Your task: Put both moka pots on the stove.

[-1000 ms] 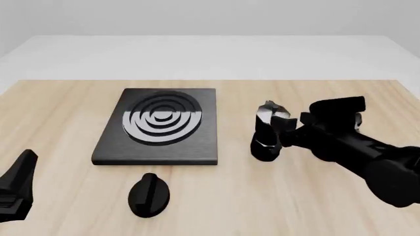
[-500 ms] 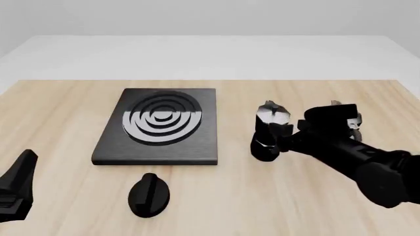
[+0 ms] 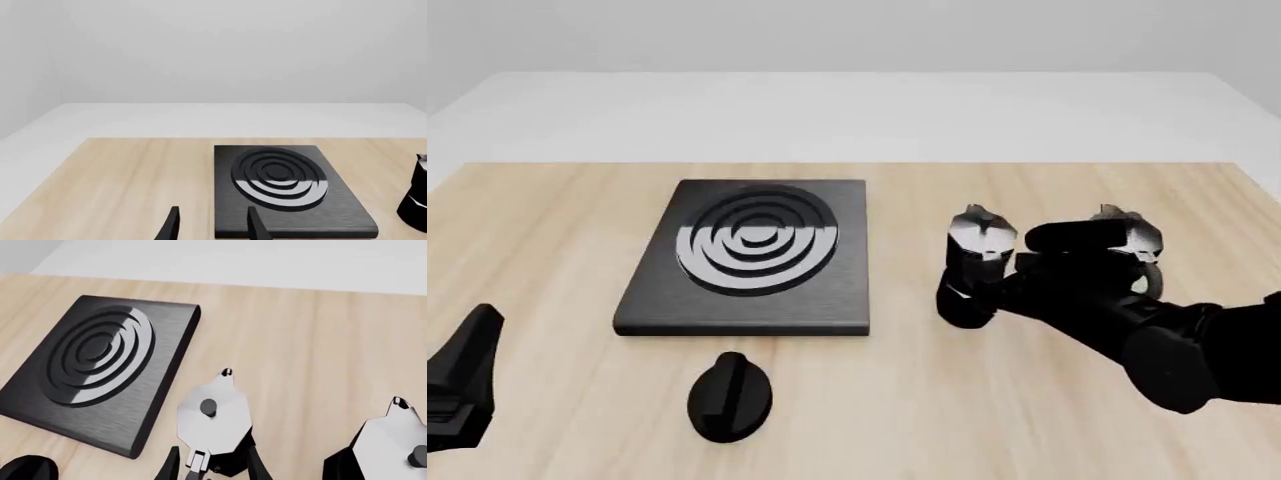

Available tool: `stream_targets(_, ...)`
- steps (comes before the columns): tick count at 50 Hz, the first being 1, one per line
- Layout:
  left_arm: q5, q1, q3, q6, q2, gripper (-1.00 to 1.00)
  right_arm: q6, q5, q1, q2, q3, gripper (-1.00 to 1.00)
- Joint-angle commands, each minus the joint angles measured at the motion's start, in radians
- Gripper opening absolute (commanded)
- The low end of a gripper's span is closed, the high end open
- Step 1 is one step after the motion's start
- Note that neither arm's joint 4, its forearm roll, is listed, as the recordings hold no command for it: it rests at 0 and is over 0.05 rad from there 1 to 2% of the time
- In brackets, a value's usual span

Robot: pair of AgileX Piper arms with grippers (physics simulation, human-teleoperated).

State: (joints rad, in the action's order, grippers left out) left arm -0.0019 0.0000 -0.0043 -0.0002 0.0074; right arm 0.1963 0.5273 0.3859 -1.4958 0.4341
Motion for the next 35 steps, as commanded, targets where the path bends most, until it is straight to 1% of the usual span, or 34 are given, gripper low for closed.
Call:
stream_targets(1,0.0,0.0,0.0,0.0,0.0,1.0,0.011,0.007,0.013,-0.028,0.008,1.0)
stream_targets(3,0.0,0.0,0.0,0.0,0.0,1.0,0.001,0.005,0.009,-0.019,0.002,1.0)
stream_targets(4,0.0,0.0,0.0,0.0,0.0,1.0,-0.024,-0.001,-0.001,0.0,-0.007,-1.0)
stream_targets(6,0.0,0.0,0.0,0.0,0.0,1.0,-0.028,-0.008,-0.013,0.017,-0.015,-1.0)
stream_targets(8,0.0,0.0,0.0,0.0,0.0,1.0,-0.01,-0.007,-0.009,0.007,-0.012,-1.0)
stream_targets(10,0.0,0.0,0.0,0.0,0.0,1.0,-0.009,-0.003,-0.01,0.007,-0.016,-1.0)
stream_targets(19,0.0,0.0,0.0,0.0,0.0,1.0,-0.017,-0.009,-0.01,0.028,-0.02,-1.0)
stream_targets(25,0.0,0.0,0.0,0.0,0.0,1.0,-0.031,-0.025,-0.024,0.087,-0.026,-1.0)
stream_targets(26,0.0,0.0,0.0,0.0,0.0,1.0,-0.041,-0.04,-0.023,0.117,-0.022,-1.0)
stream_targets(27,0.0,0.0,0.0,0.0,0.0,1.0,-0.041,-0.041,-0.023,0.118,-0.022,-1.0)
stream_targets(28,0.0,0.0,0.0,0.0,0.0,1.0,-0.057,-0.061,-0.026,0.148,-0.017,-1.0)
stream_targets(31,0.0,0.0,0.0,0.0,0.0,1.0,-0.079,-0.086,-0.014,0.187,-0.007,-1.0)
stream_targets(32,0.0,0.0,0.0,0.0,0.0,1.0,-0.099,-0.105,-0.011,0.212,0.0,-1.0)
stream_targets(35,0.0,0.0,0.0,0.0,0.0,1.0,-0.119,-0.126,-0.016,0.234,0.014,-1.0)
